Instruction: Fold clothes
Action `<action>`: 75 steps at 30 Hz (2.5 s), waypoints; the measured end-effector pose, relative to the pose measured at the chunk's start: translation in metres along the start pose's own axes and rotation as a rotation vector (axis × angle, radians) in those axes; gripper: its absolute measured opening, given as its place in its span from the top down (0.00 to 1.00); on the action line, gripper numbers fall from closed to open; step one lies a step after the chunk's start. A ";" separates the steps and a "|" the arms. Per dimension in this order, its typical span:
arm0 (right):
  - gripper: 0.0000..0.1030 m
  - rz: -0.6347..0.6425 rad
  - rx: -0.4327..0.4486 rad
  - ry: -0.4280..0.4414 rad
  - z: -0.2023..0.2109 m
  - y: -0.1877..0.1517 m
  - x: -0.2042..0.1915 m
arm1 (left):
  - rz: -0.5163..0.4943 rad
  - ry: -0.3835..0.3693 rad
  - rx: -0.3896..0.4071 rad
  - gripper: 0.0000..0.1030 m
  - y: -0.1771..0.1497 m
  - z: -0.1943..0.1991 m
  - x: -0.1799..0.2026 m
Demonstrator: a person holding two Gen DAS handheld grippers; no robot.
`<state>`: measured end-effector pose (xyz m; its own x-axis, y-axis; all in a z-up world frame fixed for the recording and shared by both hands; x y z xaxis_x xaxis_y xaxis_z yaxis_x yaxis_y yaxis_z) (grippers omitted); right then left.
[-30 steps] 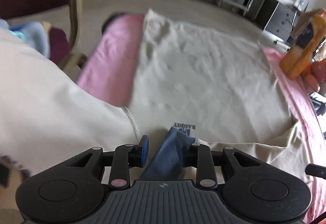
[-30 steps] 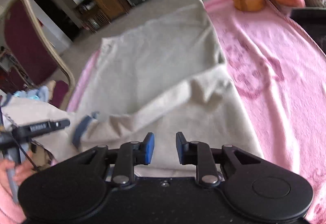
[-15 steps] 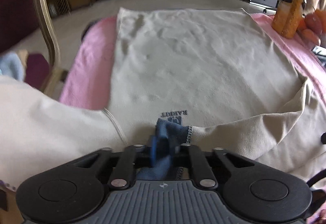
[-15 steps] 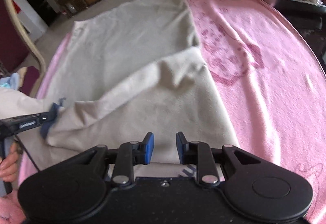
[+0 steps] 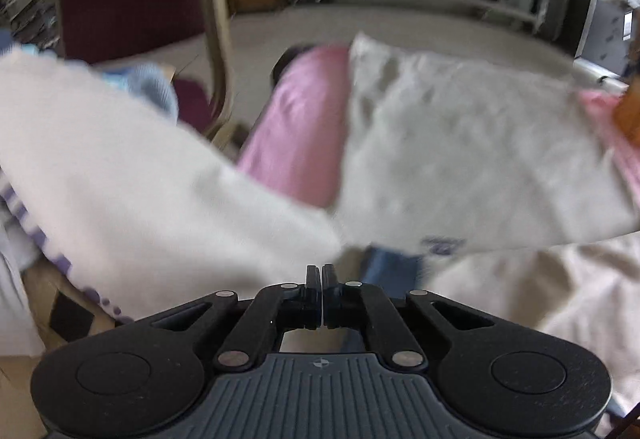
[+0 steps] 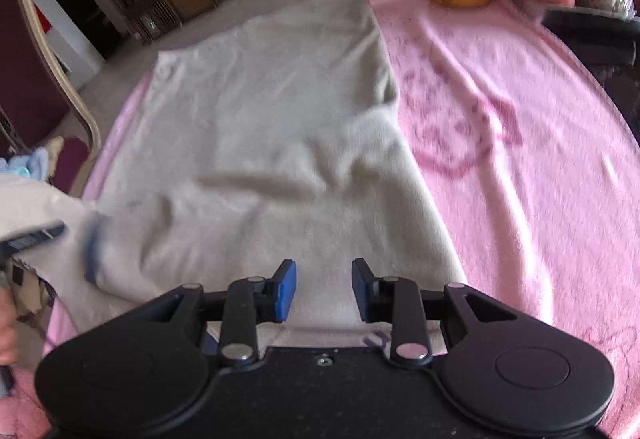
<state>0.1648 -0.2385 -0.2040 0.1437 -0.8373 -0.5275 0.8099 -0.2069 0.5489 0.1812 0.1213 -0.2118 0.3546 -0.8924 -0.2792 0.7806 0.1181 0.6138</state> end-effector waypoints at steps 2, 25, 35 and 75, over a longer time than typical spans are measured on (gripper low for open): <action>0.57 -0.003 0.038 0.009 0.006 0.005 -0.001 | -0.002 0.041 -0.011 1.00 0.000 -0.007 -0.004; 0.53 -0.078 0.000 -0.086 0.000 -0.001 0.029 | 0.039 -0.179 -0.037 0.96 0.000 0.014 0.008; 0.90 0.035 -0.113 -0.119 -0.012 -0.017 0.022 | -0.056 -0.059 0.037 0.97 -0.004 0.012 0.010; 0.89 -0.060 -0.105 0.102 -0.013 -0.018 0.006 | -0.185 -0.327 0.032 0.89 -0.028 0.058 0.046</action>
<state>0.1581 -0.2334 -0.2257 0.1461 -0.7682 -0.6233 0.8728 -0.1966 0.4468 0.1460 0.0518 -0.1992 0.0215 -0.9899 -0.1400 0.7976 -0.0674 0.5994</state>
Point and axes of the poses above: each gripper's, at about its wrist camera, not at the fingertips, and z roughly against the way its jaws point, x to its right, y to its top, the point moved 9 cm from there along -z, roughly the way its jaws point, and after that the axes turned 14 degrees about y, right-handed, at the moved point
